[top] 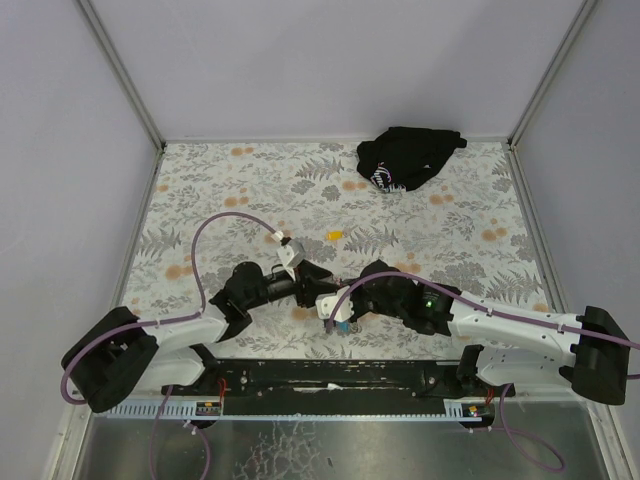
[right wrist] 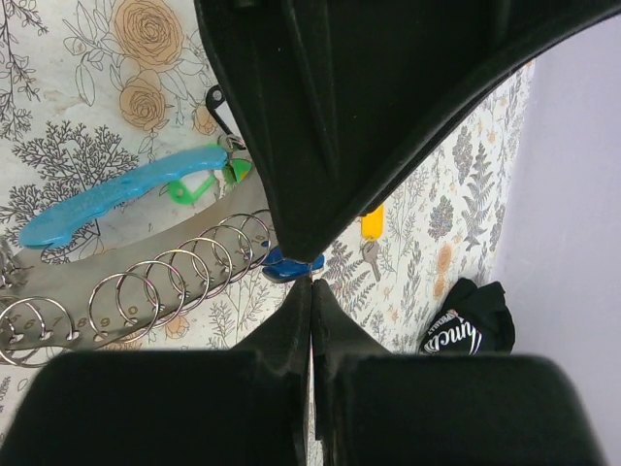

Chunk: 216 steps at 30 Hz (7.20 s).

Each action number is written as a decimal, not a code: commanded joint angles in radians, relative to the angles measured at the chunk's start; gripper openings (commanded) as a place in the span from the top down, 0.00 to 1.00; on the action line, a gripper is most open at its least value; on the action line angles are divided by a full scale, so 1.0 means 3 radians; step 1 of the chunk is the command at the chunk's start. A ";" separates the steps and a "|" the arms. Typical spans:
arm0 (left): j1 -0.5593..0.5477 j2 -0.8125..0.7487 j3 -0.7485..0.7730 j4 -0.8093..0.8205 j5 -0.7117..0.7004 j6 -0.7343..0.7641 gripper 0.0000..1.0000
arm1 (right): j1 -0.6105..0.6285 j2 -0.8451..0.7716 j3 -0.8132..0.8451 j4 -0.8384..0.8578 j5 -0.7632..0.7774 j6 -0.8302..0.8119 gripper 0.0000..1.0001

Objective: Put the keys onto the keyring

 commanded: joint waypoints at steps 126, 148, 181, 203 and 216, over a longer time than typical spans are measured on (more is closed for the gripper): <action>-0.0125 0.0104 -0.0090 0.0412 -0.0850 -0.0341 1.00 | 0.0041 -0.0199 -0.0753 0.1111 -0.0115 0.0487 1.00; -0.0391 0.0496 -0.0446 0.1715 -0.1547 -0.0828 1.00 | 0.0177 -0.0009 -0.0542 0.1141 0.0208 0.0645 1.00; -0.0386 0.0244 -0.0487 0.1548 -0.0881 -0.0307 1.00 | -0.0534 -0.0496 -0.0828 0.1572 -0.0937 0.1143 0.62; -0.0385 0.0444 -0.0530 0.1904 -0.0951 -0.0563 1.00 | -0.0562 -0.0168 -0.1183 0.2394 -0.1058 0.1250 0.49; -0.0385 0.0511 -0.0527 0.2054 -0.0883 -0.0594 1.00 | -0.0634 0.0140 -0.1402 0.3168 -0.1146 0.1426 0.51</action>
